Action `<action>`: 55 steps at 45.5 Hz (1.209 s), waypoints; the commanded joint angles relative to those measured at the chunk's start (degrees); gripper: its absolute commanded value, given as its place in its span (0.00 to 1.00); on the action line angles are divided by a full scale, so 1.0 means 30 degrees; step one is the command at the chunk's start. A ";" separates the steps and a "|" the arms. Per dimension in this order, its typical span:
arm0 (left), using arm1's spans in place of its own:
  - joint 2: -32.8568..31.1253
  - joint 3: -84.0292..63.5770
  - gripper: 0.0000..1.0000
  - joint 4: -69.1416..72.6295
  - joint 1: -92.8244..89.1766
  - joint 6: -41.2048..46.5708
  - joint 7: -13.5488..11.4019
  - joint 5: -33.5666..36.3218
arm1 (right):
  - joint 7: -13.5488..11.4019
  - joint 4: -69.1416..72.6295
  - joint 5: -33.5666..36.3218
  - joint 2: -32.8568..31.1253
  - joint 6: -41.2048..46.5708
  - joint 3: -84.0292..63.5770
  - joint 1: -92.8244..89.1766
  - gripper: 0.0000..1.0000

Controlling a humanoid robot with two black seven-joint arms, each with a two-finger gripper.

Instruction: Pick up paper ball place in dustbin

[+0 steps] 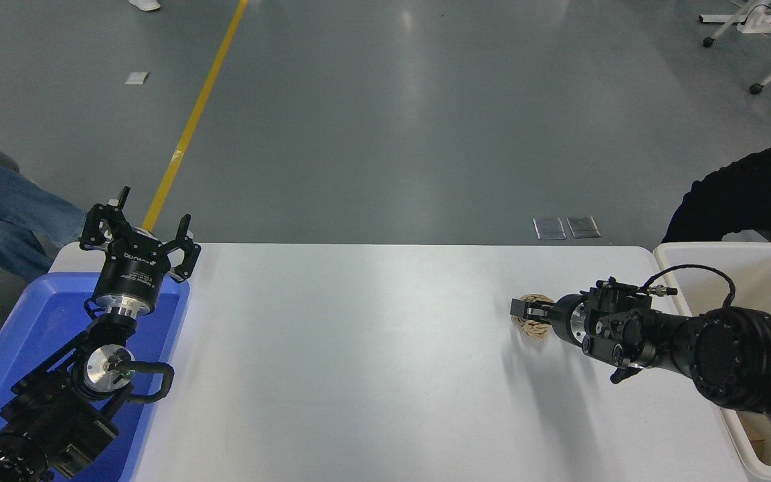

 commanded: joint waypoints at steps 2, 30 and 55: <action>0.0000 0.0000 0.98 0.0002 -0.0022 -0.0005 -0.0001 0.0000 | 0.0028 -0.0005 -0.0260 0.0162 -0.0615 0.0077 -0.0251 0.00; 0.0000 0.0000 0.98 0.0002 -0.0022 -0.0005 0.0028 0.0000 | 0.0321 0.3918 -0.2426 -0.3292 0.0935 -0.0976 0.4989 0.00; 0.0000 0.0000 0.98 -0.0027 0.0007 -0.0005 0.0028 0.0000 | 0.0350 0.9662 -0.4596 -0.6547 1.1249 -0.1680 1.7090 0.00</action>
